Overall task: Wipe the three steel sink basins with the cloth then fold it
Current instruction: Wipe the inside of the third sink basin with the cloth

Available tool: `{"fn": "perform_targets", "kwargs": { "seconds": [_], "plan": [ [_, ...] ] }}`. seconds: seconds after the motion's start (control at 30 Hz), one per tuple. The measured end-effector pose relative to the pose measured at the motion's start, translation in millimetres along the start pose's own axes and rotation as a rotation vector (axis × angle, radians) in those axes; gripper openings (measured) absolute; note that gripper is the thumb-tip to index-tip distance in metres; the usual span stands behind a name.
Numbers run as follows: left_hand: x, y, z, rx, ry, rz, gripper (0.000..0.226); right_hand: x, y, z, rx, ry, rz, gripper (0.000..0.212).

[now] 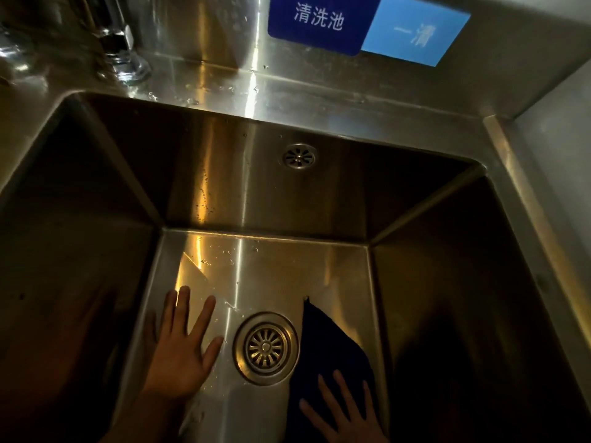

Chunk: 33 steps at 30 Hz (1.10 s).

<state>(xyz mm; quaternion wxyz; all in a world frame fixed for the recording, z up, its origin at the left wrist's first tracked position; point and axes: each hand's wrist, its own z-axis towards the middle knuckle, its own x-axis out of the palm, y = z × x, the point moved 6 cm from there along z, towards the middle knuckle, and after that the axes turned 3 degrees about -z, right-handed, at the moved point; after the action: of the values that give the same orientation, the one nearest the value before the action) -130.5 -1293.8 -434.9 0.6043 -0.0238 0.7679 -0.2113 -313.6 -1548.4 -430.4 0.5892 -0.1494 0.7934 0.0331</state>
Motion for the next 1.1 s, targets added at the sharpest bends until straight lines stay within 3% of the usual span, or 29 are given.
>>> {"fn": "perform_targets", "kwargs": {
  "seconds": [0.1, 0.2, 0.33, 0.5, 0.63, 0.73, 0.83, 0.93, 1.1],
  "plan": [
    [2, 2, 1, -0.001, 0.006, 0.012, 0.069, -12, -40, 40, 0.09, 0.065, 0.1, 0.08],
    [2, 4, 1, -0.013, 0.003, 0.033, 0.069, -29, -101, 89, 0.324, 0.018, 0.201, 0.072],
    [5, 6, 2, -0.015, -0.003, 0.052, 0.069, -43, -137, 149, 0.413, -0.024, 0.284, 0.066],
    [6, 8, 2, -0.005, -0.027, 0.082, 0.068, -48, -136, 165, 0.518, -0.103, 0.338, 0.065],
    [1, 6, -1, -0.002, -0.046, 0.051, 0.065, -63, -90, 190, 0.626, -0.129, 0.407, 0.073],
    [-13, 4, 0, -0.016, -0.096, -0.035, 0.063, -86, -15, 227, 0.511, -0.167, 0.449, 0.066],
    [-42, 1, 5, -0.163, -0.23, -0.257, 0.068, -112, 51, 264, 0.404, -0.185, 0.507, 0.06],
    [-66, -5, 10, -0.198, -0.339, -0.45, 0.066, -122, 98, 293, 0.292, -0.09, 0.552, 0.065],
    [-88, -8, 18, -0.265, -0.459, -0.547, 0.066, -123, 129, 321, 0.01, 0.143, 0.681, 0.054]
  ]
}}
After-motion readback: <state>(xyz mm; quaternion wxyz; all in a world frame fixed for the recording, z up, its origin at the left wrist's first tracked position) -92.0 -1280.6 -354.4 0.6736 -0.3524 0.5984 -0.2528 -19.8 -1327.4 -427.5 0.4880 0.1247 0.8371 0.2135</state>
